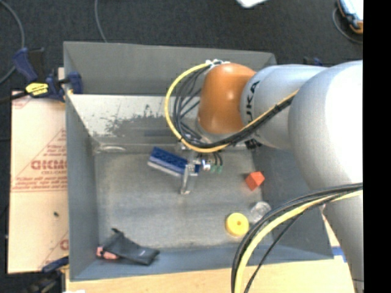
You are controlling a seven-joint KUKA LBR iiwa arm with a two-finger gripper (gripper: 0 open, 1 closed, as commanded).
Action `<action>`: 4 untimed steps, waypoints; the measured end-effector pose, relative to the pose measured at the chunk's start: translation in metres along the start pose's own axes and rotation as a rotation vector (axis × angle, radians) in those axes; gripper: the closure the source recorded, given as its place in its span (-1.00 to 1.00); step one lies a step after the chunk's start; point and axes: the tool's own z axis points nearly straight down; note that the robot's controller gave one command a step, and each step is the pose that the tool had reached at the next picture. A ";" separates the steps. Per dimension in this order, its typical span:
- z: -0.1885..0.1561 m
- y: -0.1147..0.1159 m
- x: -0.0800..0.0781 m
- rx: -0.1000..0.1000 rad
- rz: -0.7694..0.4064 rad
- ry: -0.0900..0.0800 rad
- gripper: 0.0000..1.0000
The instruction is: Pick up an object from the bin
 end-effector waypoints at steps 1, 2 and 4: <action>-0.004 0.018 0.009 0.002 0.078 -0.009 1.00; -0.004 0.018 0.009 0.002 0.078 -0.009 1.00; -0.146 -0.013 -0.008 0.002 -0.018 -0.013 1.00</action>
Offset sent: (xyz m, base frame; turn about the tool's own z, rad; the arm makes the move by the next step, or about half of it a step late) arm 0.0000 0.0000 0.0000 0.0000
